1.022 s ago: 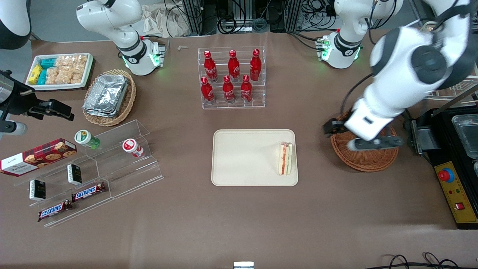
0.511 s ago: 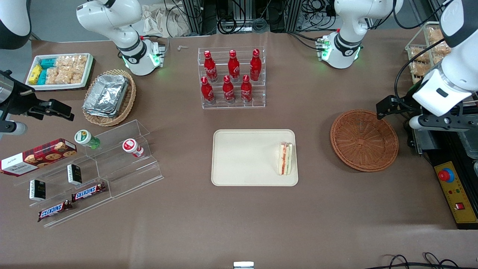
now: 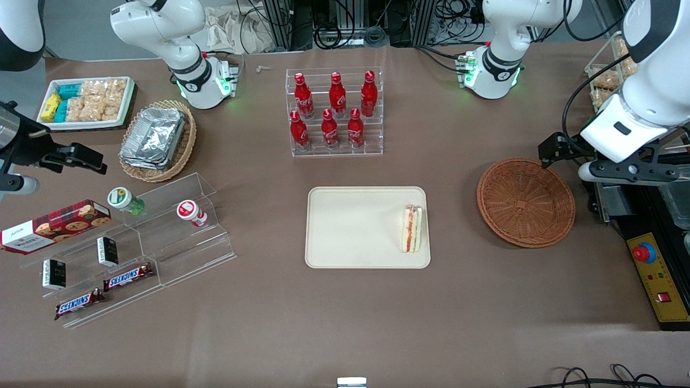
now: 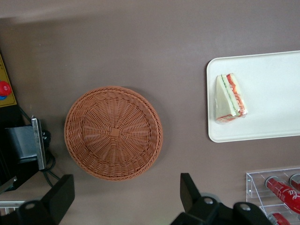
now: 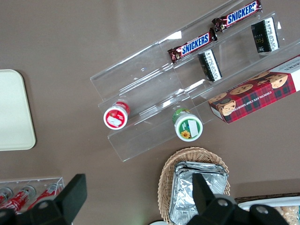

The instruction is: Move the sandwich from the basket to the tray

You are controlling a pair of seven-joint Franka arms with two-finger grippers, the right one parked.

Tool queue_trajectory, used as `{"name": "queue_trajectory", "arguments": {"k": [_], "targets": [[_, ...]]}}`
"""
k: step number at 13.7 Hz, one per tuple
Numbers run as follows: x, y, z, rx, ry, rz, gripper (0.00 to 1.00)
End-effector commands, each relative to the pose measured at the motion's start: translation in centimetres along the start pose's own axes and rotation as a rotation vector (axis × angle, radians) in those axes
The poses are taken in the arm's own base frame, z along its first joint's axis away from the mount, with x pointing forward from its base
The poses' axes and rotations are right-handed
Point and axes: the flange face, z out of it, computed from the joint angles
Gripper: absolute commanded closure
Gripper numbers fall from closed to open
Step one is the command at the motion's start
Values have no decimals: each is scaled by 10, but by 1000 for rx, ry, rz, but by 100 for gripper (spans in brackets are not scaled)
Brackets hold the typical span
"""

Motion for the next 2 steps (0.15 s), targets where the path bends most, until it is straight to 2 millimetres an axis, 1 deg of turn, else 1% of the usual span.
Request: {"name": "queue_trajectory", "arguments": {"k": [1, 2], "targets": [[-1, 2, -10, 12, -17, -7, 0], [-3, 2, -10, 14, -25, -6, 0]]}}
